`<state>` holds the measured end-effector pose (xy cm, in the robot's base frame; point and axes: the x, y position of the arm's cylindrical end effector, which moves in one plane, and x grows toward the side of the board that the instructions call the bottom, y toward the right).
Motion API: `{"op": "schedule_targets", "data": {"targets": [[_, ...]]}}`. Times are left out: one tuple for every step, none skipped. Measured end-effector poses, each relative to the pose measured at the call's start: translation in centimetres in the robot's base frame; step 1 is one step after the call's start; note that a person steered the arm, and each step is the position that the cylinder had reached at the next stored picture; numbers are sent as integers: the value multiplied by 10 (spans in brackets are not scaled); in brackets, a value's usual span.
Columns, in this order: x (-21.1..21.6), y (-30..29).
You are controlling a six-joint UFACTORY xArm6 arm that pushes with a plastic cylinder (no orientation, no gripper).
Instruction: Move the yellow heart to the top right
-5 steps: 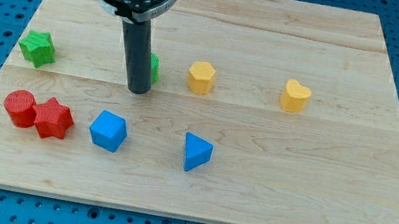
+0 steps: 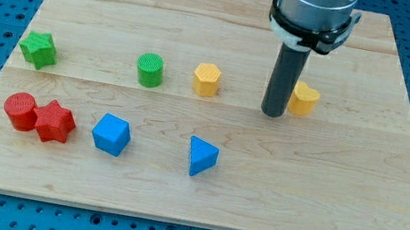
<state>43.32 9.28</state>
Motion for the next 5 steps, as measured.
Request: {"op": "schedule_targets", "data": {"targets": [[-17, 41], [-7, 73], [-14, 88], [-66, 88], [-95, 87]]}}
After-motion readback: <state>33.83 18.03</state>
